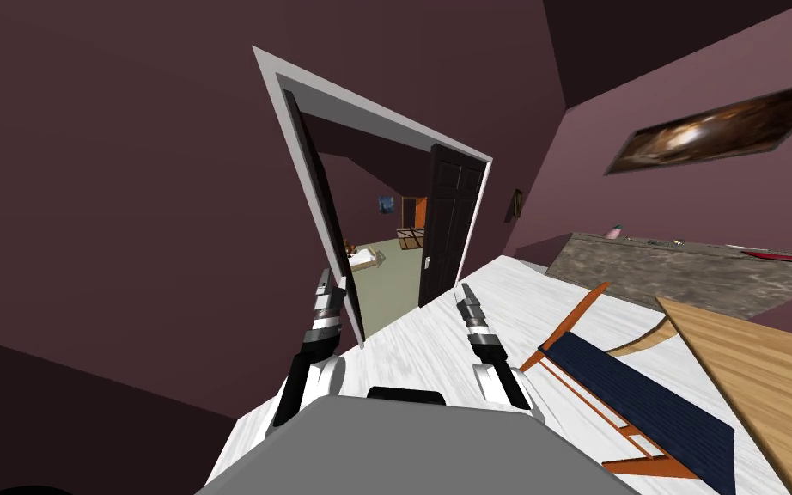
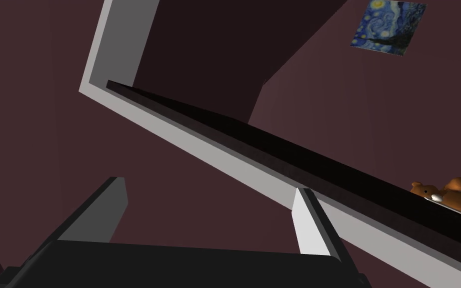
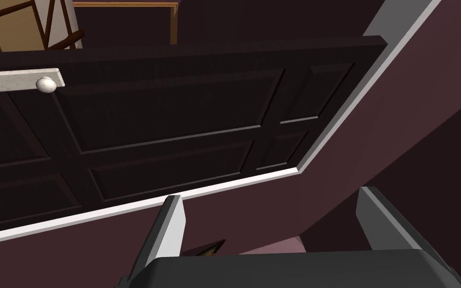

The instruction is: Push the door open

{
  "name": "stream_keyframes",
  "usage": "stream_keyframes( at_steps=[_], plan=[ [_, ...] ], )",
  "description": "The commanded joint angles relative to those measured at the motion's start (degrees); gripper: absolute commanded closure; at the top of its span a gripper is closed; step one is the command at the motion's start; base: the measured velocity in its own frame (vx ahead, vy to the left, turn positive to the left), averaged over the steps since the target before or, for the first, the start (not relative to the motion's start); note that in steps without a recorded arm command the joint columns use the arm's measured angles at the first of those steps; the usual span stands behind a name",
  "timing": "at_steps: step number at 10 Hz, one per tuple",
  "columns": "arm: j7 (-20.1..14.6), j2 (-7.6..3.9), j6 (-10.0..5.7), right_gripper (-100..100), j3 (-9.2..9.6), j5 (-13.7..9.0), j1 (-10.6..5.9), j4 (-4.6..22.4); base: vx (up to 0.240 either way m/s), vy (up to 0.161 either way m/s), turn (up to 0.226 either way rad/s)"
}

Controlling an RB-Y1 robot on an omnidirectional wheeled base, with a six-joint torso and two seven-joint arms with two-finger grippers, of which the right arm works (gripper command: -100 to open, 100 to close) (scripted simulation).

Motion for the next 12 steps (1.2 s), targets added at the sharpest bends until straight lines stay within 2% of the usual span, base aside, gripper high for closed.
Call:
stream_keyframes(
  at_steps=[1, 12],
  plan=[
    [-0.4, -0.35, -0.65, -100, 0.07, 0.4, -0.72, 1.9, 0.095, -0.063, 0.040],
    [-2.6, -1.72, -5.47, -100, 0.74, 3.1, -6.48, 16.2, 0.091, -0.068, 0.038]
  ],
)
